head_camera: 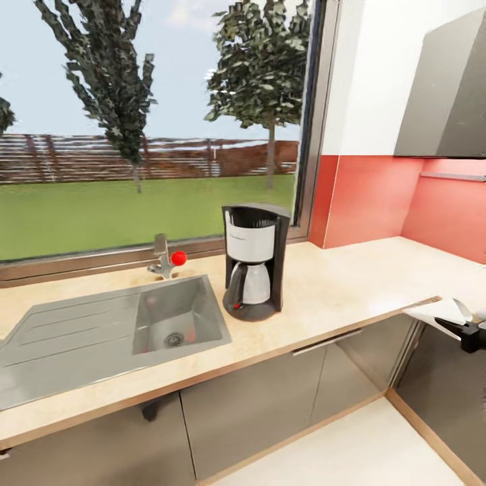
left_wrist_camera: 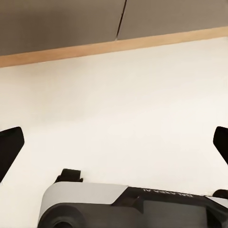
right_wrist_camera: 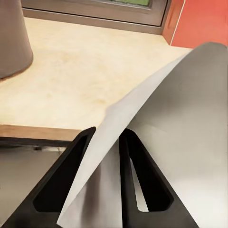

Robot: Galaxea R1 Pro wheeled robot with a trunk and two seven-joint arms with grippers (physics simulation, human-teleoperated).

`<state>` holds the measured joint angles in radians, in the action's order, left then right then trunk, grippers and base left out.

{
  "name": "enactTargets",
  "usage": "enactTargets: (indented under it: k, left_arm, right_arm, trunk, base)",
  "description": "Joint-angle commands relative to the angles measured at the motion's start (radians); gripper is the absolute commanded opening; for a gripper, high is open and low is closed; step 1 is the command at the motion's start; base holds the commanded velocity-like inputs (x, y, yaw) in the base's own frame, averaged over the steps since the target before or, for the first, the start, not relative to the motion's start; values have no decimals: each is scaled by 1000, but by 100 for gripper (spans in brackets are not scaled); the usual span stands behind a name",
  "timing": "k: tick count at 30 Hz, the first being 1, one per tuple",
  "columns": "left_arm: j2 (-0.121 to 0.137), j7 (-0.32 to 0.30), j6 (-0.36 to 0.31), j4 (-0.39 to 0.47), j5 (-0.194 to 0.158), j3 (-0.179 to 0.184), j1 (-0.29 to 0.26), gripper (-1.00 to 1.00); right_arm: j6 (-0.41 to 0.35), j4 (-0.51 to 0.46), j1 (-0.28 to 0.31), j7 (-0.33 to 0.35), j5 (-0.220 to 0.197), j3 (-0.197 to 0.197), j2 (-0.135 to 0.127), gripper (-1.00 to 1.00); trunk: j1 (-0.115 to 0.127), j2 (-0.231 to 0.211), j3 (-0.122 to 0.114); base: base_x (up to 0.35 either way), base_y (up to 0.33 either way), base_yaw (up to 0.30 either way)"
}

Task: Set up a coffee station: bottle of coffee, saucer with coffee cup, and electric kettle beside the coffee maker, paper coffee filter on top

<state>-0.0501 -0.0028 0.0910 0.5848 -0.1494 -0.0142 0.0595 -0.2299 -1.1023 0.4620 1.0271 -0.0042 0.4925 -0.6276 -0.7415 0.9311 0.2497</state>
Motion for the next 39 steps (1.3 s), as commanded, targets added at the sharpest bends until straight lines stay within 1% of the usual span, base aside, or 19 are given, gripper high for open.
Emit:
enactTargets:
  k: [1, 8, 12, 19, 29, 33, 39]
  left_arm:
    - [-1, 0, 1, 1, -7, -1, 0, 100]
    - [-1, 0, 1, 1, -7, -1, 0, 100]
    - [-1, 0, 1, 1, -7, -1, 0, 100]
    - [-1, 0, 1, 1, -7, -1, 0, 100]
    - [-1, 0, 1, 1, -7, -1, 0, 100]
    - [-1, 0, 1, 1, -7, -1, 0, 100]
    - [-1, 0, 1, 1, -7, 0, 0, 100]
  right_arm:
    - [-11, -1, 1, 5, -2, 1, 0, -100]
    - [-11, -1, 1, 5, -2, 1, 0, -100]
    - [-11, -1, 1, 5, -2, 1, 0, -100]
    - [-11, -1, 1, 5, -2, 1, 0, -100]
    - [-11, -1, 1, 5, -2, 1, 0, -100]
    - [-11, -1, 1, 5, -2, 1, 0, -100]
    - [-11, -1, 1, 5, -2, 1, 0, -100]
  trunk:
    - [0, 1, 1]
    - [0, 1, 1]
    - [0, 1, 1]
    - [0, 1, 1]
    - [0, 1, 1]
    - [0, 1, 1]
    - [0, 1, 1]
  base:
    - [-99, 132, -186]
    - [-28, 37, -252]
    - [-4, 84, -150]
    - [-26, 260, -27]
    - [-157, 284, -18]
    - [-135, 143, -210]
    - [-34, 36, -261]
